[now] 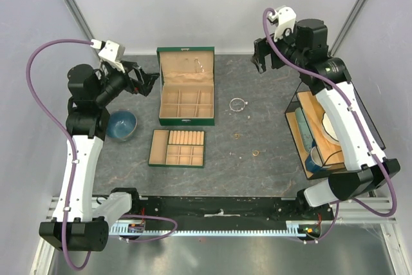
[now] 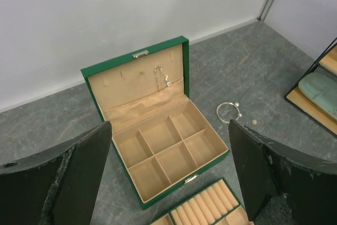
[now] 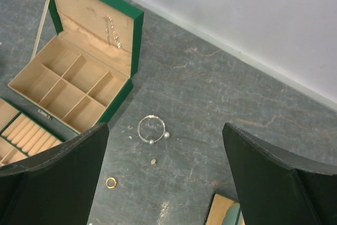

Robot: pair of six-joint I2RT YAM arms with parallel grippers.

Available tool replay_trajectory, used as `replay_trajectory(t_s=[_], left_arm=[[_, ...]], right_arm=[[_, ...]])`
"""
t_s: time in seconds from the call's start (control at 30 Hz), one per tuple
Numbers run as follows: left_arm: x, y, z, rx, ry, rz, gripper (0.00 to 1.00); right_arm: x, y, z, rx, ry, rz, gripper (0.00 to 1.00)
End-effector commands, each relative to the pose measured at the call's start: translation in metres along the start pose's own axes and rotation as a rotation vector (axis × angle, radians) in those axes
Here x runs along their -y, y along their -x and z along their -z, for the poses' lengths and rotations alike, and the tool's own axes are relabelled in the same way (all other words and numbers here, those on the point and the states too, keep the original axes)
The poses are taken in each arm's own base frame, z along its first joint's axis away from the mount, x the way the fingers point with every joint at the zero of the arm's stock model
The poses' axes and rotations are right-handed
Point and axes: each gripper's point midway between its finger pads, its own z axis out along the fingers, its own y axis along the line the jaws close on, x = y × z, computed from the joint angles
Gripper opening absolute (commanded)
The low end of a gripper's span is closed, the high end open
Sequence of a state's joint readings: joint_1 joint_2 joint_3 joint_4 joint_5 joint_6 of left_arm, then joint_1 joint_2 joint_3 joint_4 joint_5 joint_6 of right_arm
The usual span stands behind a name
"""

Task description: Organize the mixed jewelry

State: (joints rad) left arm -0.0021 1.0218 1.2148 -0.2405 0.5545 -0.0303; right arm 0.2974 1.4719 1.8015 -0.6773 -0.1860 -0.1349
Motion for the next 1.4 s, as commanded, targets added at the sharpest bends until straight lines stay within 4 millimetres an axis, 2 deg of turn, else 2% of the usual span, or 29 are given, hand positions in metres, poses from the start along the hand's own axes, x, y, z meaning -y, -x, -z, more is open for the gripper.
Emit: replay_trajectory(t_s=[0.0, 0.07, 0.23, 0.27, 0.37, 0.4, 0.6, 0.63, 0.7, 0.73, 0.8, 0.83, 0.9, 0.93, 1.13, 1.37], left_arm=[[0.006, -0.007, 0.008, -0.017, -0.023, -0.058, 0.99], [0.005, -0.012, 0.008, -0.026, -0.020, -0.061, 0.99], [0.006, -0.026, 0.009, -0.047, -0.027, -0.058, 0.99], [0.006, -0.027, 0.010, -0.047, -0.027, -0.066, 0.99], [0.006, -0.035, 0.011, -0.060, -0.028, -0.068, 0.99], [0.006, -0.037, 0.011, -0.061, -0.029, -0.069, 0.99], [0.009, -0.046, 0.011, -0.076, -0.047, -0.058, 0.99], [0.008, -0.048, 0.011, -0.080, -0.045, -0.056, 0.99], [0.009, -0.048, 0.012, -0.077, -0.045, -0.059, 0.99], [0.008, -0.049, 0.011, -0.080, -0.044, -0.059, 0.99], [0.008, -0.049, 0.011, -0.079, -0.042, -0.060, 0.99], [0.008, -0.051, 0.011, -0.083, -0.044, -0.056, 0.99], [0.007, -0.052, 0.010, -0.084, -0.042, -0.053, 0.99], [0.007, -0.054, 0.010, -0.088, -0.044, -0.048, 0.99], [0.007, -0.056, 0.010, -0.090, -0.042, -0.049, 0.99], [0.007, -0.060, 0.009, -0.097, -0.047, -0.042, 0.99]], right_arm=[[-0.015, -0.018, -0.017, -0.047, 0.015, -0.014, 0.98], [-0.019, -0.035, -0.029, -0.096, 0.008, -0.016, 0.98], [-0.027, -0.065, -0.049, -0.149, -0.020, -0.017, 0.98], [-0.030, -0.076, -0.054, -0.171, -0.021, -0.016, 0.97], [-0.030, -0.092, -0.065, -0.192, -0.045, -0.032, 0.93], [-0.026, -0.092, -0.068, -0.186, -0.067, -0.039, 0.92], [-0.017, -0.128, -0.097, -0.244, -0.140, -0.071, 0.85], [-0.016, -0.139, -0.105, -0.270, -0.148, -0.077, 0.83], [-0.011, -0.149, -0.114, -0.291, -0.175, -0.076, 0.81], [-0.011, -0.162, -0.123, -0.322, -0.180, -0.077, 0.80], [-0.005, -0.170, -0.131, -0.342, -0.209, -0.072, 0.78], [-0.007, -0.184, -0.140, -0.374, -0.215, -0.094, 0.78], [-0.006, -0.195, -0.148, -0.398, -0.237, -0.115, 0.75], [-0.006, -0.207, -0.153, -0.426, -0.242, -0.121, 0.74], [-0.009, -0.241, -0.161, -0.507, -0.263, -0.169, 0.71], [-0.010, -0.268, -0.165, -0.576, -0.274, -0.172, 0.65]])
